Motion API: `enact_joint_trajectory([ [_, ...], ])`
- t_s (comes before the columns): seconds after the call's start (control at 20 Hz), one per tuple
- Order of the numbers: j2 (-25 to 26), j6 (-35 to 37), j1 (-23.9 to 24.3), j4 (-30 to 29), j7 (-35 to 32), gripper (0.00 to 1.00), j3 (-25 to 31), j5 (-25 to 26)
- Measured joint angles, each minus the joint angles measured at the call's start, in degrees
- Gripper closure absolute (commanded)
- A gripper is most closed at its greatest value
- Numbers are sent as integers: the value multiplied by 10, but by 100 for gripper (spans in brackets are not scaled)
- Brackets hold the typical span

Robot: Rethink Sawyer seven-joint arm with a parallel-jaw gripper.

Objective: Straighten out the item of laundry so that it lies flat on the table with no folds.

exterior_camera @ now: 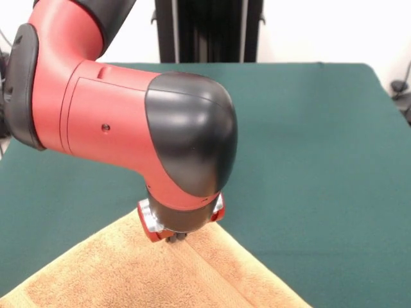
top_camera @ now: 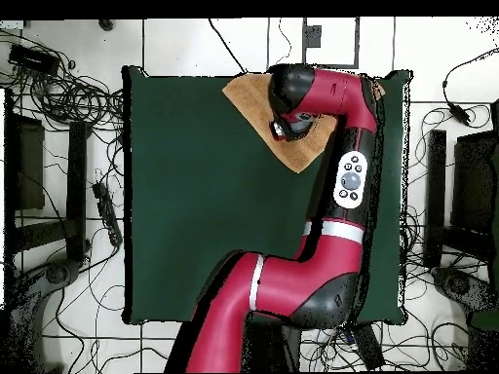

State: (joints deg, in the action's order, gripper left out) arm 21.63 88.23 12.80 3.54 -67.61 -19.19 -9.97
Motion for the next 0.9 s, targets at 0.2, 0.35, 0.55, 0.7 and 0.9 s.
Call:
enact_joint_trajectory([
  [0.2,3,8,-1,1,0,100,-16,-9],
  [0.35,-3,14,-5,-15,0,100,-20,-8],
  [0.55,-26,14,-17,-65,0,100,-20,1],
  [0.7,-67,9,-37,-161,0,100,-19,17],
  [0.9,-95,4,-50,-240,0,100,-19,28],
])
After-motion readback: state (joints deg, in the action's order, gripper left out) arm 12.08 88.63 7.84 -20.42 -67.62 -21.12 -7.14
